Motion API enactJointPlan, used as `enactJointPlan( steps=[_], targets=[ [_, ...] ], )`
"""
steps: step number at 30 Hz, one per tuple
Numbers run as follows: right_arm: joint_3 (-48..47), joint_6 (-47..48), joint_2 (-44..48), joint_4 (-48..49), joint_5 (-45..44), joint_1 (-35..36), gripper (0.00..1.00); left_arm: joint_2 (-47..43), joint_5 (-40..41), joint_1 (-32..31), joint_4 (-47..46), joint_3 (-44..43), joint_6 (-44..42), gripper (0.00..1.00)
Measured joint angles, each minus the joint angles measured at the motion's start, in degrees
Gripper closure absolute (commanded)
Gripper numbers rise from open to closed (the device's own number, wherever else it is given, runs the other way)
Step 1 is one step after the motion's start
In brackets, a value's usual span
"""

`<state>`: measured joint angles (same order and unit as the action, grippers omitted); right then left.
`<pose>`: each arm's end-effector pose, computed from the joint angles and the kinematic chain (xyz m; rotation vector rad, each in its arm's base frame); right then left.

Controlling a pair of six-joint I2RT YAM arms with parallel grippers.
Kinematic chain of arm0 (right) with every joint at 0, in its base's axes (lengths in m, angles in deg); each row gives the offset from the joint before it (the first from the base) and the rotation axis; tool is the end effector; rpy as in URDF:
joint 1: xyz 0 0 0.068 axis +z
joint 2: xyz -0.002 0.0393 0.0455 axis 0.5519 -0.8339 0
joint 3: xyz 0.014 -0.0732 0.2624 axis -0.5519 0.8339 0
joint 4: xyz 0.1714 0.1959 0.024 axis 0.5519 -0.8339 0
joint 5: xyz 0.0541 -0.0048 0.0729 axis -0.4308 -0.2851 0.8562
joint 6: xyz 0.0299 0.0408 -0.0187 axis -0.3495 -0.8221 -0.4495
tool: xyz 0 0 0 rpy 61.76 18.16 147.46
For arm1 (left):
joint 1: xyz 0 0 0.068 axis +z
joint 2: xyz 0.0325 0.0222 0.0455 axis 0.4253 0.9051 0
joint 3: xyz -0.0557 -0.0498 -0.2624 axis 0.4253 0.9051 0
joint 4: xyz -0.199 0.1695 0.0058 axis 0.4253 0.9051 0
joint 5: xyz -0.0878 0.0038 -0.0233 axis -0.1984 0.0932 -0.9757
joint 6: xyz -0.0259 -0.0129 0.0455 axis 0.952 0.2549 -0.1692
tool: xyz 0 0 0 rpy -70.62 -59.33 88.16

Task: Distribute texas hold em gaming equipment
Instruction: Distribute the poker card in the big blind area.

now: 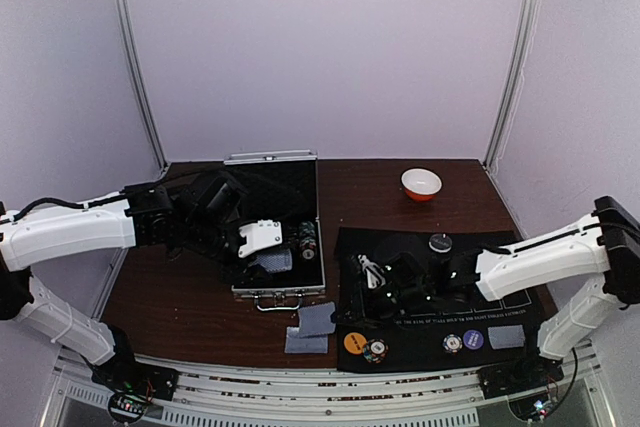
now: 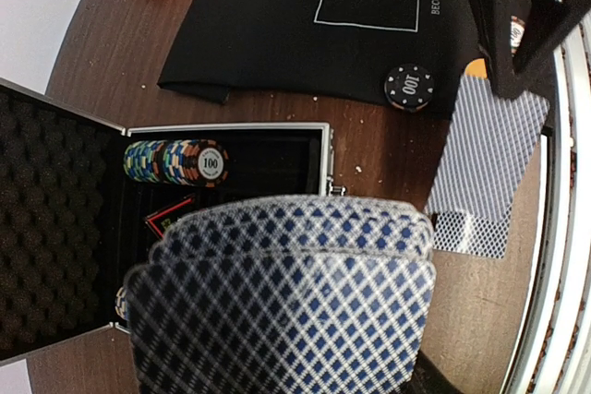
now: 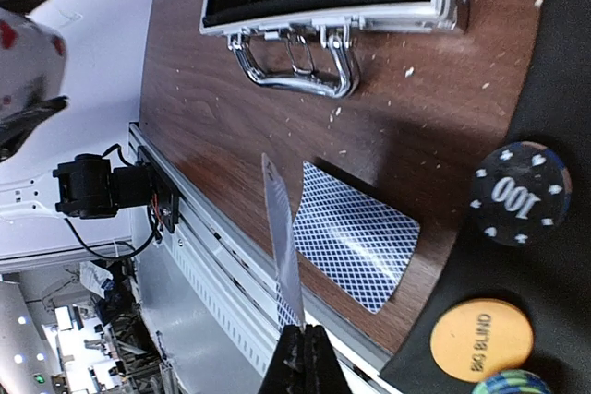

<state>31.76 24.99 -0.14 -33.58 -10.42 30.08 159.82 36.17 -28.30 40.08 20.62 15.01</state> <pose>0.1260 0.2797 0.2029 -0.2863 2.5979 1.4198 0.1619 -0.2220 0.2744 1.5683 1.9748 -0.2951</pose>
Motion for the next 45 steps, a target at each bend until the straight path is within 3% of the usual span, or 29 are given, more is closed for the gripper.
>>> enactJointPlan(
  steps=[10, 25, 33, 39, 45],
  targets=[
    [0.72, -11.69, -15.93, 21.22, -0.09, 4.72, 1.0, 0.0, 0.17, 0.2, 0.13, 0.0, 0.09, 0.48],
    [0.57, -12.61, -15.98, 18.88, -1.73, 5.42, 0.99, 0.0, 0.26, 0.28, 0.13, 0.0, 0.07, 0.48],
    [0.26, -12.0, -15.61, 13.53, -2.51, 5.57, 0.59, 0.0, 0.28, 0.31, 0.13, 0.0, 0.07, 0.48],
    [-2.45, -9.44, -9.2, 4.81, -5.99, 5.57, 0.46, 0.0, 0.26, 0.5, 0.11, 0.0, 0.07, 0.47],
    [-10.6, -1.51, -2.95, -3.98, -8.76, 4.09, 0.04, 0.0, 0.17, 0.61, 0.13, 0.0, 0.04, 0.47]
  ],
)
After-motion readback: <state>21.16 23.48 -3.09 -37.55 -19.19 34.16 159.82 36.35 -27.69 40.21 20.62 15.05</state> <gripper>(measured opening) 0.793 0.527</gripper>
